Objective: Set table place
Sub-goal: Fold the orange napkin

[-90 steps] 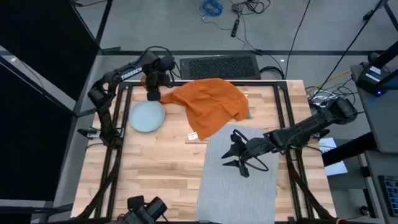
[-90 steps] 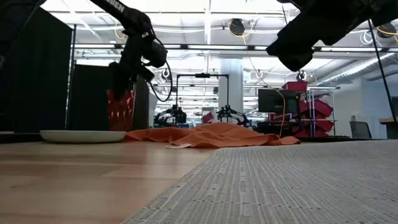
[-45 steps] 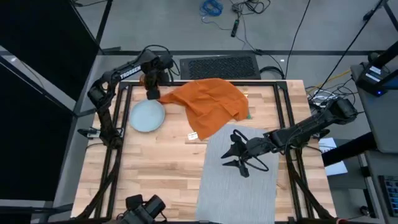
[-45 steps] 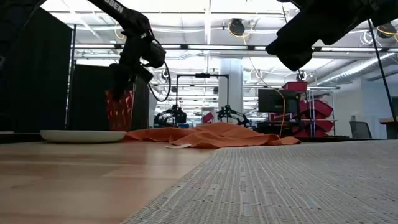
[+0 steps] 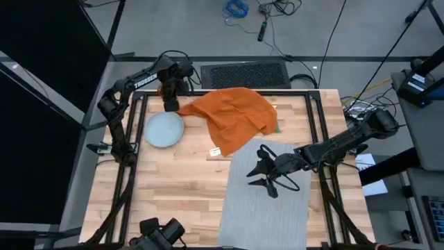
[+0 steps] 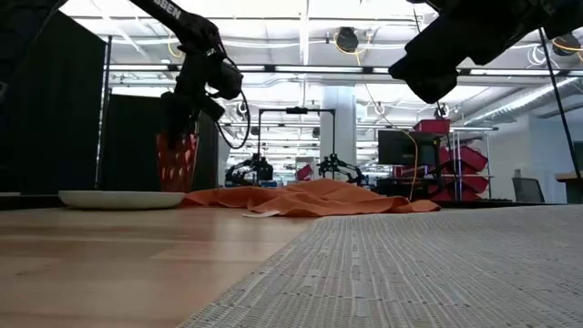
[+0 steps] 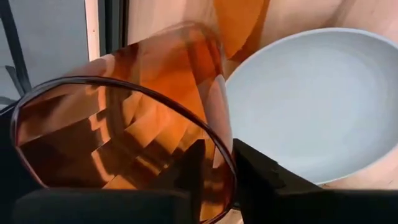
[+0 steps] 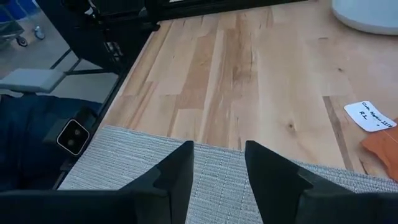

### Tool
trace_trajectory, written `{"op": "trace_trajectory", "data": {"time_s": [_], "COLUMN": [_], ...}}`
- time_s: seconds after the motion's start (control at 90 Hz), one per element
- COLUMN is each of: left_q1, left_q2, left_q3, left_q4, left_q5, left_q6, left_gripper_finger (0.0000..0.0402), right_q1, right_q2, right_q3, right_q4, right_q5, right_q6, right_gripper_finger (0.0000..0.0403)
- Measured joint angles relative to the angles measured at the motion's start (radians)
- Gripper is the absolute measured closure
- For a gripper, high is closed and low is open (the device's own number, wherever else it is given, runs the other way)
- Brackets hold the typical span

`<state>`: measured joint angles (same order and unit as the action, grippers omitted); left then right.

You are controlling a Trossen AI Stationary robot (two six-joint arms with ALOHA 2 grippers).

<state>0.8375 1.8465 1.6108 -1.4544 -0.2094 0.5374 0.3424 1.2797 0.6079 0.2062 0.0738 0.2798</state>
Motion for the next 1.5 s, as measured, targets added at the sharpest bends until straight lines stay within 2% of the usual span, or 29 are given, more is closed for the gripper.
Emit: {"op": "trace_trajectory", "data": {"time_s": [0.367,0.744,0.933,1.5], "left_q1": [-0.027,-0.049,-0.077,-0.331], "left_q2": [0.000,-0.009,-0.009,-0.008], "left_q3": [0.003,0.162,0.193,0.192], "left_q4": [-0.006,-0.061,-0.109,-0.062], "left_q5": [-0.040,-0.044,-0.040,-0.031], "left_q6": [-0.008,-0.023,-0.037,-0.065], "left_gripper_finger": [0.0337,0.0337,0.0337,0.0337], "right_q1": [0.000,0.000,0.000,-0.002], "right_q2": [0.000,0.000,0.000,0.000], "right_q3": [0.000,0.000,0.000,0.000], "right_q4": [0.000,-0.001,-0.001,0.044], "right_q5": [0.000,0.000,0.001,-0.020], "right_q6": [-0.003,-0.004,-0.011,-0.038], "right_gripper_finger": [0.0271,0.0271,0.0271,0.0271]}}
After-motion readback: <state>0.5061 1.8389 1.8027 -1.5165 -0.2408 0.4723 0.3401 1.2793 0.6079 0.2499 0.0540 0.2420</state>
